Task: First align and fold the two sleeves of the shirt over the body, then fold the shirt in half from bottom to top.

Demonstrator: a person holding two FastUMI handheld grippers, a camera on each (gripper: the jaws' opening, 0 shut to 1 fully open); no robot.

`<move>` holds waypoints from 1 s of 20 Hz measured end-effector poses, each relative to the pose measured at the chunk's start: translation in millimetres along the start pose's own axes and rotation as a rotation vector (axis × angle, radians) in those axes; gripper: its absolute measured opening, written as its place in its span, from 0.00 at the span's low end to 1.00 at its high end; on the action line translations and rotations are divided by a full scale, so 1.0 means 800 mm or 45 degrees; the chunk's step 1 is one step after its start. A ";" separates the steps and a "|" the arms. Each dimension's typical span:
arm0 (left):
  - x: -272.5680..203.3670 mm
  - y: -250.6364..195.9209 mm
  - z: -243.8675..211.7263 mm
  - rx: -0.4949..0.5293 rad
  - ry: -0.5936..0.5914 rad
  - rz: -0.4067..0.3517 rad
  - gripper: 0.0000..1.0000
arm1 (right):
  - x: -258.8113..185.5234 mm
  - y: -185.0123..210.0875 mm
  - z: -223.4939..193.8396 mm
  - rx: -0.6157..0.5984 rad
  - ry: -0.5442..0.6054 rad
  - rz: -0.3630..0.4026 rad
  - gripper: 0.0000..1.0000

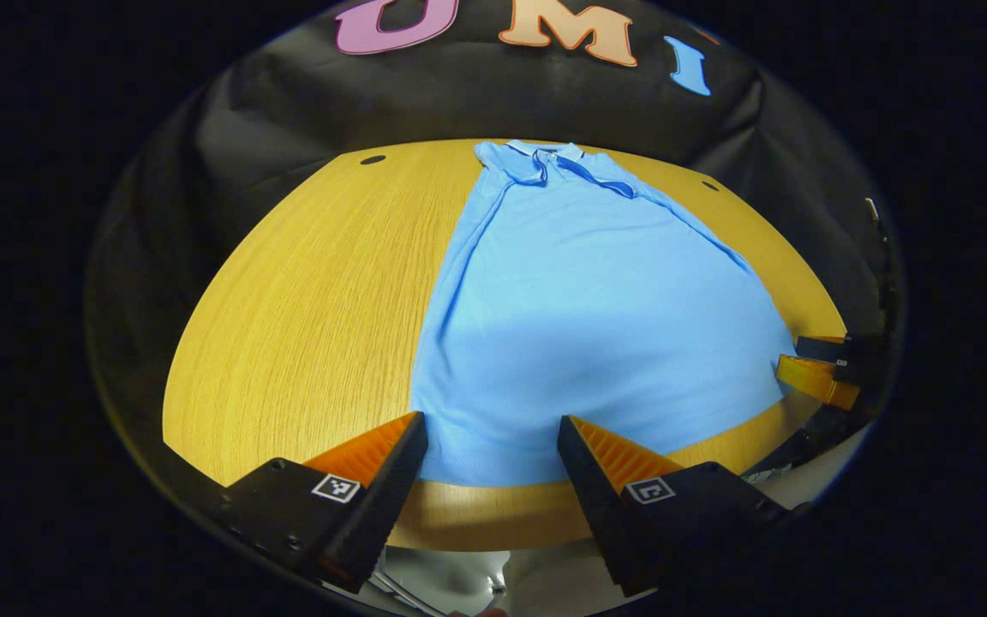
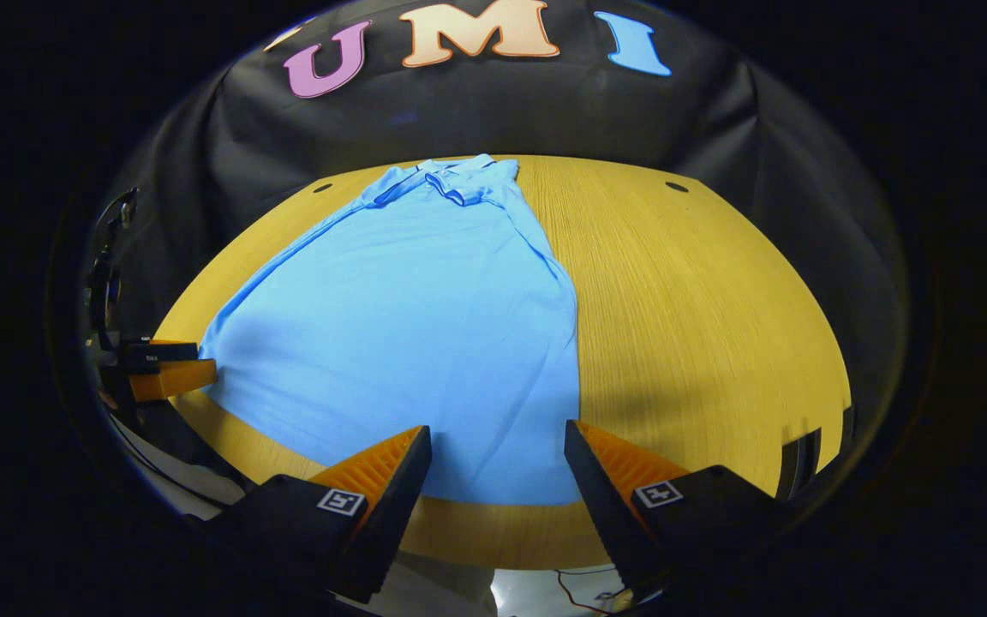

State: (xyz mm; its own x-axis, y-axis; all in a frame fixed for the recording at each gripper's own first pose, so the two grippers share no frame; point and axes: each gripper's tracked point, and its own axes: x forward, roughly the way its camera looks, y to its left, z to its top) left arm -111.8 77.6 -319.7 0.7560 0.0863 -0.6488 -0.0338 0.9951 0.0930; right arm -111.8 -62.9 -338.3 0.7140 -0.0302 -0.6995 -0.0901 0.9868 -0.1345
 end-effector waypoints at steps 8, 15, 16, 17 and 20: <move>0.008 -0.026 0.005 -0.013 -0.052 -0.024 0.47 | -0.003 0.022 -0.003 -0.039 0.015 0.069 0.56; 0.009 -0.030 0.004 -0.066 -0.034 -0.057 0.00 | -0.005 0.033 -0.006 0.009 0.055 0.126 0.03; 0.008 -0.029 0.003 -0.071 -0.027 -0.050 0.00 | -0.006 0.033 -0.006 0.013 0.063 0.121 0.03; 0.007 -0.029 0.004 -0.078 -0.023 -0.046 0.00 | -0.007 0.032 -0.002 0.015 0.063 0.115 0.03; -0.002 -0.026 0.033 -0.102 -0.068 -0.043 0.00 | -0.013 0.033 0.031 0.032 0.004 0.114 0.03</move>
State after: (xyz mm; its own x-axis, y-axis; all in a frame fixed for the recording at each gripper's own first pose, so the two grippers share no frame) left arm -94.6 55.5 -300.7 0.7914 0.0524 -0.6090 -0.0584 0.9982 0.0100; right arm -104.4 -32.2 -317.1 0.7018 0.0579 -0.7100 -0.1358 0.9893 -0.0537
